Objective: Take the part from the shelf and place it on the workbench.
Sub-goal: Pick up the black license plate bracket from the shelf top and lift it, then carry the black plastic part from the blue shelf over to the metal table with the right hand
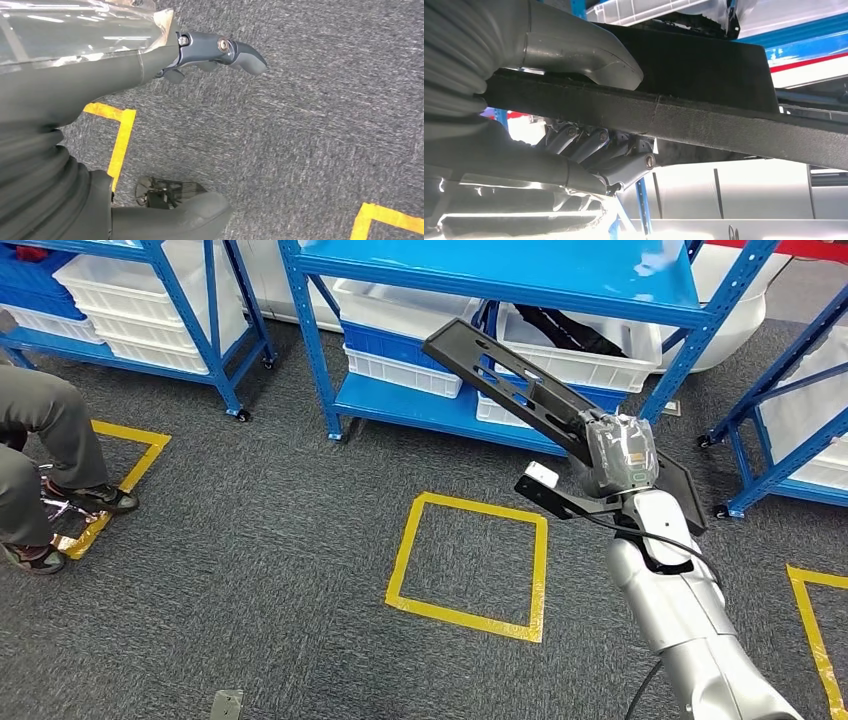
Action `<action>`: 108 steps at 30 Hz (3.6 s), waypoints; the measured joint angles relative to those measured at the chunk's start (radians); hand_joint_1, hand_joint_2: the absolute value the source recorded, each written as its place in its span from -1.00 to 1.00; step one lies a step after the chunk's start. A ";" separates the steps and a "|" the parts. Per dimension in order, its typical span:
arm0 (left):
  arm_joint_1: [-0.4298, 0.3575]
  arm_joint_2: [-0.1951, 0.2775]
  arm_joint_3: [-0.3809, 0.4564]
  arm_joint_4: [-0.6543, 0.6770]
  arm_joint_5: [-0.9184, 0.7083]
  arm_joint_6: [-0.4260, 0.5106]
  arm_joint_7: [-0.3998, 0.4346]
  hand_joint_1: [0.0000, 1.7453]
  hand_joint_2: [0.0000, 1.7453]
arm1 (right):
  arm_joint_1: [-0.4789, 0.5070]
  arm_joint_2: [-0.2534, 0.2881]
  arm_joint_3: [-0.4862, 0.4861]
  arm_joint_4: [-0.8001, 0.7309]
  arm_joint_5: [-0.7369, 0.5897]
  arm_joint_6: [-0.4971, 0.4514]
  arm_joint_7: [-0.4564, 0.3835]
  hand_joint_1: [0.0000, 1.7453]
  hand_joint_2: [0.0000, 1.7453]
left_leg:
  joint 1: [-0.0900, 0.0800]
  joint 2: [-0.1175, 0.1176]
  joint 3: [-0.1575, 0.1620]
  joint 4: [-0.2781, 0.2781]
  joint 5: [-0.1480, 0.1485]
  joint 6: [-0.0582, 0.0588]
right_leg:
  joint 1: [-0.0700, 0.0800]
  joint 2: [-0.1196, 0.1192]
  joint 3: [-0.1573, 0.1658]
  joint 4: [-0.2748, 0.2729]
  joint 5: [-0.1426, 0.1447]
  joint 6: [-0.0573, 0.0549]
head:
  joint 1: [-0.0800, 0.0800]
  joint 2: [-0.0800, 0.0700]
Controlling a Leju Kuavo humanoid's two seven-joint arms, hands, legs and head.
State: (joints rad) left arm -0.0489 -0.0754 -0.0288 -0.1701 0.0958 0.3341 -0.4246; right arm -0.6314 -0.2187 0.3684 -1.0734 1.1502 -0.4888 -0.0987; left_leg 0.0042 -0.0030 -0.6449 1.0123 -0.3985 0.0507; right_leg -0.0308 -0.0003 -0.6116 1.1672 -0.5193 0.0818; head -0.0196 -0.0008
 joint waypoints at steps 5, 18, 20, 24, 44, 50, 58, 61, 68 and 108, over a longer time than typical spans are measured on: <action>0.003 0.001 0.000 0.000 -0.001 -0.010 -0.005 -1.00 1.00 | 0.005 -0.001 -0.006 -0.009 -0.002 0.003 -0.002 1.00 1.00 | -0.004 -0.004 -0.036 0.015 0.037 -0.025 | 0.017 0.003 0.073 -0.140 0.015 -0.033 | -0.002 0.000; -0.009 0.008 0.000 -0.002 -0.009 -0.020 -0.009 -1.00 1.00 | 0.012 -0.002 -0.025 -0.033 0.002 0.005 0.003 1.00 1.00 | 0.002 -0.003 0.158 0.050 -0.153 -0.036 | 0.010 -0.003 -0.088 -0.142 0.178 -0.062 | -0.004 0.000; -0.010 0.011 0.000 -0.003 -0.010 -0.020 -0.010 -1.00 1.00 | 0.013 -0.002 -0.028 -0.037 0.003 0.005 0.003 1.00 1.00 | -0.009 -0.004 0.180 -0.013 -0.161 -0.024 | 0.007 -0.005 -0.091 -0.160 0.209 -0.045 | -0.005 0.000; -0.006 0.013 0.000 -0.002 -0.010 -0.021 -0.010 -1.00 1.00 | 0.029 -0.007 -0.030 -0.037 0.003 0.005 0.002 1.00 1.00 | -0.007 0.006 0.127 -0.035 -0.083 0.011 | 0.009 -0.002 -0.127 -0.098 0.121 -0.051 | -0.003 0.000; -0.001 0.011 0.000 -0.001 -0.011 -0.028 -0.013 -1.00 1.00 | 0.029 -0.004 -0.039 -0.045 0.003 0.018 0.002 1.00 1.00 | 0.010 0.003 -0.093 0.310 -0.120 -0.056 | 0.014 -0.005 0.016 -0.176 0.092 -0.094 | -0.014 0.000; -0.009 0.005 0.000 -0.003 -0.012 -0.024 -0.036 -1.00 1.00 | 0.012 0.000 -0.052 -0.064 -0.009 0.044 -0.010 1.00 1.00 | 0.001 0.001 0.189 -0.025 -0.143 -0.028 | 0.020 -0.007 -0.042 -0.173 0.156 -0.062 | -0.012 0.000; -0.001 -0.005 0.001 -0.003 -0.011 -0.021 -0.036 -1.00 1.00 | 0.018 0.000 -0.057 -0.066 -0.011 0.048 -0.013 1.00 1.00 | -0.005 0.011 0.117 -0.044 -0.072 0.009 | 0.014 -0.003 -0.161 0.120 0.015 -0.047 | -0.004 0.000; 0.000 -0.008 0.001 -0.003 -0.011 -0.024 -0.039 -1.00 1.00 | 0.020 0.000 -0.057 -0.067 0.003 0.054 -0.012 1.00 1.00 | -0.003 0.008 0.093 -0.031 -0.061 0.001 | 0.010 0.003 -0.038 -0.030 0.042 -0.026 | -0.003 0.000; -0.002 -0.010 0.001 -0.003 -0.011 -0.025 -0.043 -1.00 1.00 | 0.023 -0.002 -0.053 -0.083 0.075 0.057 0.012 1.00 1.00 | -0.004 -0.005 0.048 0.012 -0.067 -0.037 | 0.008 0.005 0.035 -0.161 0.069 -0.068 | -0.005 0.000; -0.006 0.022 -0.076 -0.001 -0.114 -0.242 0.346 -1.00 1.00 | 0.061 0.042 0.039 -0.149 0.150 0.099 0.049 1.00 1.00 | -0.002 0.038 -0.009 0.087 -0.058 -0.031 | 0.018 -0.054 0.032 -0.138 0.047 -0.079 | -0.013 0.000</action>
State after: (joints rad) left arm -0.0546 -0.0537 -0.1047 -0.1709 -0.0180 0.0921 -0.0790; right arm -0.5702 -0.1764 0.4072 -1.2223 1.2998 -0.3895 -0.0492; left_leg 0.0018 0.0346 -0.6539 1.0996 -0.4565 0.0196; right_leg -0.0124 -0.0540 -0.5796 1.0293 -0.4726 0.0028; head -0.0323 -0.0008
